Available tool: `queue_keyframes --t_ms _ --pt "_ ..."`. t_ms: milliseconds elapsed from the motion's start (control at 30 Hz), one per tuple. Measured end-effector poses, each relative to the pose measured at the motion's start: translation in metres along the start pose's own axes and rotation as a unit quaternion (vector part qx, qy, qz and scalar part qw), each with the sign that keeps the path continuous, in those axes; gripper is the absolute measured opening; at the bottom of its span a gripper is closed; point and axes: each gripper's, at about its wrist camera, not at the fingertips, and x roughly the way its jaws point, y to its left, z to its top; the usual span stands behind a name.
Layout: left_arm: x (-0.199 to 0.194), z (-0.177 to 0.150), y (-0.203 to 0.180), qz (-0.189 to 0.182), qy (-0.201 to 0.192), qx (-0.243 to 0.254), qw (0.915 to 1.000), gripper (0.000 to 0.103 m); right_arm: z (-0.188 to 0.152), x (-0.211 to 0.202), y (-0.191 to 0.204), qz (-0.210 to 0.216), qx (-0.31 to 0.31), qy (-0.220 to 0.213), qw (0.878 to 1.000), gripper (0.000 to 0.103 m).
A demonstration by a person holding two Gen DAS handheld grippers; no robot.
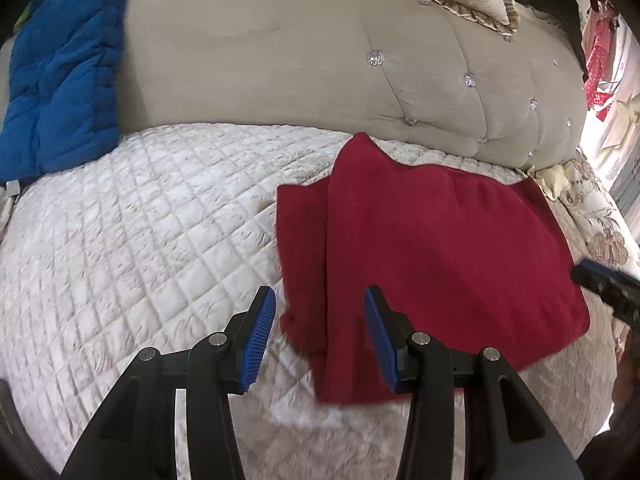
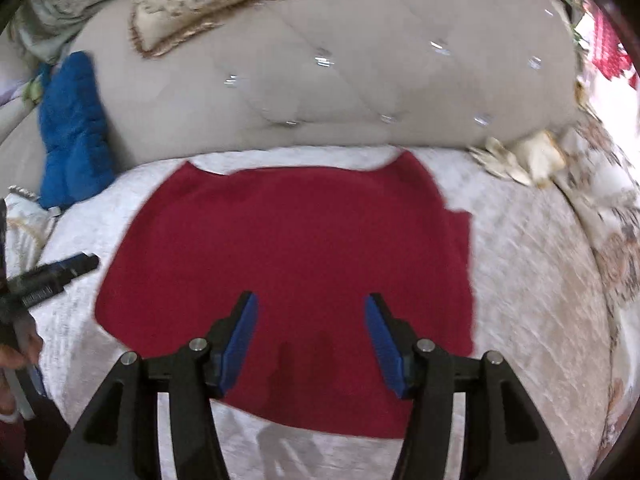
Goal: Fold small clothes
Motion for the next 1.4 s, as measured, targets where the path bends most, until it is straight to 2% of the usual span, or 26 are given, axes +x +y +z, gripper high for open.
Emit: queue_keyframes --t_ms 167,267,367,433,533,667,733,800,867,933,1000,1133,1400 --pt "0.0 -0.017 0.007 -0.01 0.008 -0.015 0.9998 0.024 0.024 0.033 0.053 0.04 -0.019 -0.004 0.999 0.059" --pt "0.011 -0.023 0.017 -0.028 0.017 -0.047 0.9984 0.024 0.043 0.065 0.08 0.059 -0.029 0.008 0.998 0.059" --pt "0.025 -0.025 0.028 -0.053 0.028 -0.08 0.995 0.024 0.059 0.098 0.108 0.057 -0.05 0.016 0.997 0.057" --pt "0.031 -0.025 0.032 -0.067 0.03 -0.09 0.9933 0.025 0.069 0.118 0.122 0.056 -0.065 0.023 0.996 0.048" --pt "0.037 -0.024 0.034 -0.077 0.025 -0.103 0.9914 0.027 0.081 0.15 0.137 0.055 -0.076 0.039 0.995 0.025" --pt "0.047 -0.023 0.032 -0.081 0.031 -0.097 0.9916 0.028 0.085 0.194 0.146 0.053 -0.058 0.079 0.994 0.025" --pt "0.049 -0.022 0.035 -0.087 0.034 -0.105 0.9901 0.03 0.087 0.194 0.147 0.054 -0.053 0.074 0.994 0.025" --pt "0.05 -0.022 0.038 -0.089 0.035 -0.113 0.989 0.033 0.09 0.187 0.143 0.072 -0.037 0.08 0.994 0.026" --pt "0.05 -0.022 0.039 -0.088 0.035 -0.116 0.9887 0.033 0.089 0.176 0.135 0.098 -0.012 0.084 0.992 0.036" --pt "0.049 -0.022 0.039 -0.086 0.034 -0.115 0.989 0.033 0.087 0.166 0.128 0.113 0.005 0.082 0.99 0.057" --pt "0.048 -0.023 0.038 -0.084 0.032 -0.112 0.9896 0.033 0.083 0.157 0.124 0.127 0.013 0.077 0.989 0.065" --pt "0.046 -0.024 0.036 -0.081 0.03 -0.111 0.9901 0.033 0.081 0.152 0.127 0.132 -0.007 0.084 0.988 0.07" --pt "0.046 -0.025 0.035 -0.085 0.03 -0.113 0.9895 0.034 0.082 0.157 0.143 0.136 -0.039 0.091 0.986 0.072"
